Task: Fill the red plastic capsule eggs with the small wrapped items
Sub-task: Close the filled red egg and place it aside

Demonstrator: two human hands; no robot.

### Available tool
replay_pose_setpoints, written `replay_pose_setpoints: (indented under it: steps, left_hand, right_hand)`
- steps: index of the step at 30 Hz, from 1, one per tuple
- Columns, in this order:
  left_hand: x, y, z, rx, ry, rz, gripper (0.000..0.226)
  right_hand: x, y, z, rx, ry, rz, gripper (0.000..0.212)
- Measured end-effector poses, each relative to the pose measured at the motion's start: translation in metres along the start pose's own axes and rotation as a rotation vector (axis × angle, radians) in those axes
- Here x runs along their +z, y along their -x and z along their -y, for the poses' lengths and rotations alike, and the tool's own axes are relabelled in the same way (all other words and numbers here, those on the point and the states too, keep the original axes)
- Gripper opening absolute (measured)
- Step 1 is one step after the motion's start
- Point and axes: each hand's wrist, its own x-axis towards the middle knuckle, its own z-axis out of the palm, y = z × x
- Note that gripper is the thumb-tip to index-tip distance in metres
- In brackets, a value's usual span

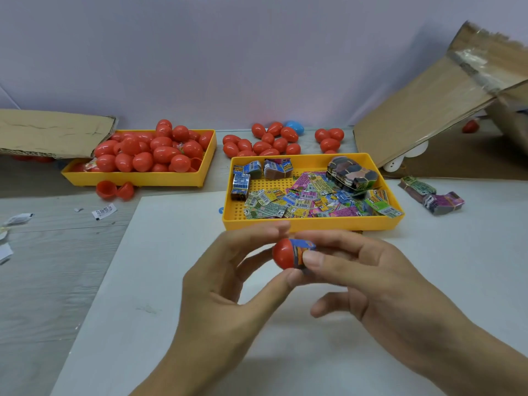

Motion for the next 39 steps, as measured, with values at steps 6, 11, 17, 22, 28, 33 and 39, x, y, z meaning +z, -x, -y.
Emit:
replay_pose_setpoints:
  steps: [6,11,17,22,28,33,39]
  left_hand:
    - [0.004,-0.002,-0.004,-0.349,0.128,-0.017,0.032]
    - [-0.004,-0.005,-0.002,-0.204,0.115,-0.042,0.047]
    - [-0.004,-0.002,-0.005,-0.034,0.028,0.137,0.066]
    - [-0.002,-0.003,-0.013,-0.252,0.088,0.068,0.033]
    - [-0.004,-0.006,-0.010,-0.132,0.018,0.032,0.039]
    - [-0.010,-0.007,-0.006,0.077,-0.137,0.085,0.074]
    - [-0.014,-0.010,0.012,-0.046,-0.145,-0.065,0.071]
  right_hand:
    - [0.001,0.000,-0.013,-0.431,0.537,-0.101,0.031]
    - [0.000,-0.003,-0.011,-0.329,0.336,-0.104,0.029]
    - [0.000,-0.001,-0.011,-0.304,0.391,-0.073,0.031]
    - [0.002,0.001,-0.015,-0.558,0.615,-0.139,0.029]
    - [0.002,-0.002,-0.011,-0.407,0.335,-0.114,0.026]
    - [0.007,-0.001,-0.010,-0.321,0.324,-0.086,0.026]
    - [-0.002,-0.001,0.015,-0.907,0.927,-0.418,0.035]
